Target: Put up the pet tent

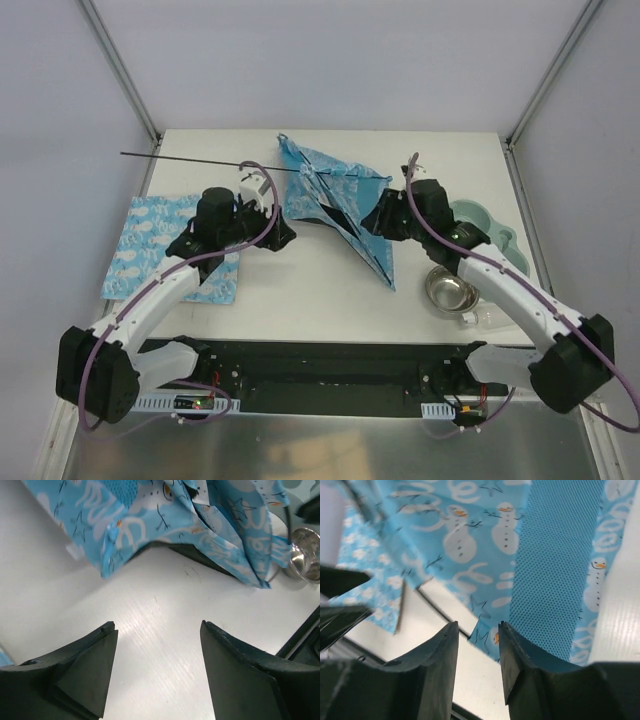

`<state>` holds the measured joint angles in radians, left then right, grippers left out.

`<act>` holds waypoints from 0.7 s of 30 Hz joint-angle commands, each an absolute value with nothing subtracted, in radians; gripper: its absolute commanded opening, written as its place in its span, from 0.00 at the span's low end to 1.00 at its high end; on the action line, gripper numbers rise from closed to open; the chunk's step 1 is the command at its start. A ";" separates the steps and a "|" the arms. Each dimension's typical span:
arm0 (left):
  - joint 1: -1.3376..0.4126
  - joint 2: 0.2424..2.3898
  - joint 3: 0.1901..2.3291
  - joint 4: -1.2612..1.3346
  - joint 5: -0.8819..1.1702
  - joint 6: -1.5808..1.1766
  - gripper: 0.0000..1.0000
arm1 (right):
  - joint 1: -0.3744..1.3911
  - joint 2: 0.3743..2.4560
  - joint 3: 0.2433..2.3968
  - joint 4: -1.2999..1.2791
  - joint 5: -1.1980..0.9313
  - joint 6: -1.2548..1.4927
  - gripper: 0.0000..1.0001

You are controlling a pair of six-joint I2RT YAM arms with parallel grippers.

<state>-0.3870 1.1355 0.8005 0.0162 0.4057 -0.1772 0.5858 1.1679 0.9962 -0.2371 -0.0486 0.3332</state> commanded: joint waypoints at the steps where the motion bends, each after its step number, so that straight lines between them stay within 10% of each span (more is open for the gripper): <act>1: -0.396 0.991 0.755 -0.030 0.377 -0.144 0.71 | 0.540 1.285 1.019 -0.181 0.057 0.382 0.45; 21: -0.396 0.634 0.883 -0.346 -0.055 -0.121 0.74 | 0.886 1.552 1.262 0.070 0.158 0.789 0.65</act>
<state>-0.3874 0.6796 0.7582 -0.2901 0.0906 -0.1146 0.7933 1.4261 1.2324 -0.0441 0.0505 0.5587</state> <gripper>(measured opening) 0.742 0.646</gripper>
